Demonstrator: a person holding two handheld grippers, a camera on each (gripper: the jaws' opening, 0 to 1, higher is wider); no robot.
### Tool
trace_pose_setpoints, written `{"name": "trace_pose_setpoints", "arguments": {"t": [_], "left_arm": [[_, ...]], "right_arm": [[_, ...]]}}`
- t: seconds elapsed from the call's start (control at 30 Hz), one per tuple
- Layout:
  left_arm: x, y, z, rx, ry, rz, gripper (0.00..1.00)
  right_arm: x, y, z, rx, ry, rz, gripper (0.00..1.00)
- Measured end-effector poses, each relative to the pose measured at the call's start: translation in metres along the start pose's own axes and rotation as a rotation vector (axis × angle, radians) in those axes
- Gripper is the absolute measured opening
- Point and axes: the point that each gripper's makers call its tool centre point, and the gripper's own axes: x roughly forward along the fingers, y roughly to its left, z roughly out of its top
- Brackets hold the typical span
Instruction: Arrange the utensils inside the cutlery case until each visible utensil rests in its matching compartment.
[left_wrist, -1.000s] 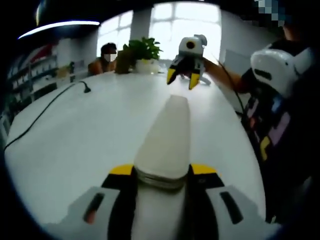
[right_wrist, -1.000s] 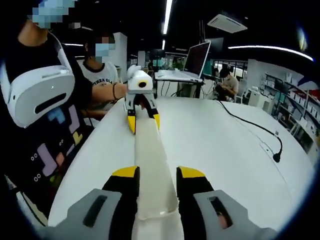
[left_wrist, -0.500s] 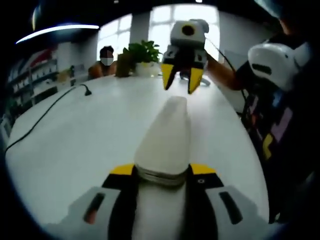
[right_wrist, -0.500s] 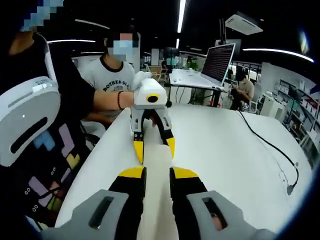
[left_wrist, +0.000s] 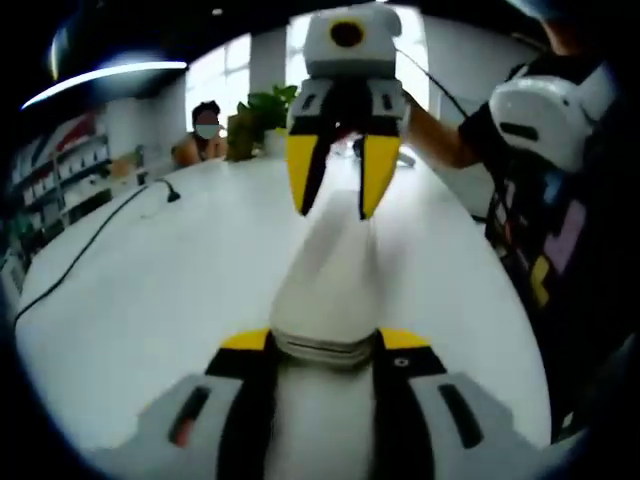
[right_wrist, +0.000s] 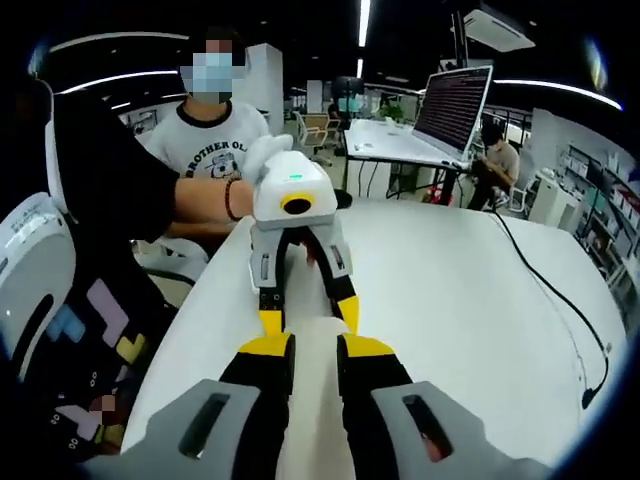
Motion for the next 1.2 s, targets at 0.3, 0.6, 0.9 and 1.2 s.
{"name": "trace_pose_setpoints", "arguments": {"t": [0.3, 0.6, 0.9, 1.2], "left_arm": [[-0.002, -0.005, -0.001, 0.022, -0.008, -0.003, 0.41], [-0.001, -0.005, 0.002, 0.010, -0.038, -0.010, 0.40], [0.000, -0.004, 0.005, 0.009, -0.043, -0.010, 0.40], [0.001, -0.003, 0.007, 0.007, -0.048, -0.007, 0.40]], "right_arm": [[0.011, -0.005, -0.008, -0.063, 0.118, 0.005, 0.14], [0.022, -0.001, -0.017, -0.075, 0.200, 0.020, 0.13], [-0.020, -0.008, -0.035, -0.015, 0.139, -0.010, 0.25], [-0.031, -0.009, -0.060, -0.023, 0.153, -0.039, 0.49]]}}
